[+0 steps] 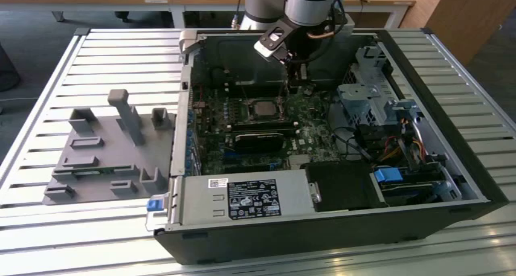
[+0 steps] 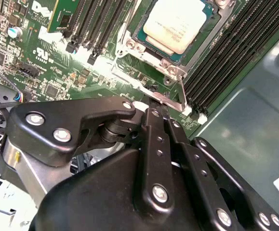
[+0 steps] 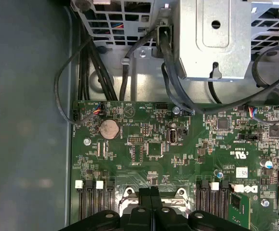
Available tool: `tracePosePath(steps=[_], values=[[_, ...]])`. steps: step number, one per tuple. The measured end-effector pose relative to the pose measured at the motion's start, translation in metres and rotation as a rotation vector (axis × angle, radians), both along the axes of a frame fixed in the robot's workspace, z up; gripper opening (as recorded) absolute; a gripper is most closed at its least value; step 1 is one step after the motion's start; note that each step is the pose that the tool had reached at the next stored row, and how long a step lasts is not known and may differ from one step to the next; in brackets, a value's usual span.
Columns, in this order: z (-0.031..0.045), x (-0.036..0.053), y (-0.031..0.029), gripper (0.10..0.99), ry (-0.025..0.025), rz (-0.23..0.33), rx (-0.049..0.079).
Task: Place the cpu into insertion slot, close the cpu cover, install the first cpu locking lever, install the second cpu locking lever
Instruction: 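Close the cpu cover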
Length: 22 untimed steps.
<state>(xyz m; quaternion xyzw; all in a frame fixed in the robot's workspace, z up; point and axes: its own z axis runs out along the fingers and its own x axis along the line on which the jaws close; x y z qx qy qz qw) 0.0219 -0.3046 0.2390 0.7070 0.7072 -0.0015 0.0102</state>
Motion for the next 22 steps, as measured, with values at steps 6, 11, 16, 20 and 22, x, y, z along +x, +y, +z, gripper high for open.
tracePosePath(steps=[6,11,16,20,22], values=[[-0.0015,-0.0031,0.0,0.106,0.0,0.0,0.0],[-0.003,-0.0057,0.0,0.106,0.0,0.0,0.0],[-0.0047,-0.0092,0.0,0.106,0.0,0.0,0.0],[-0.0065,-0.0113,0.0,0.106,0.0,0.0,0.0],[-0.0078,-0.0124,0.0,0.106,0.0,0.0,0.0]])
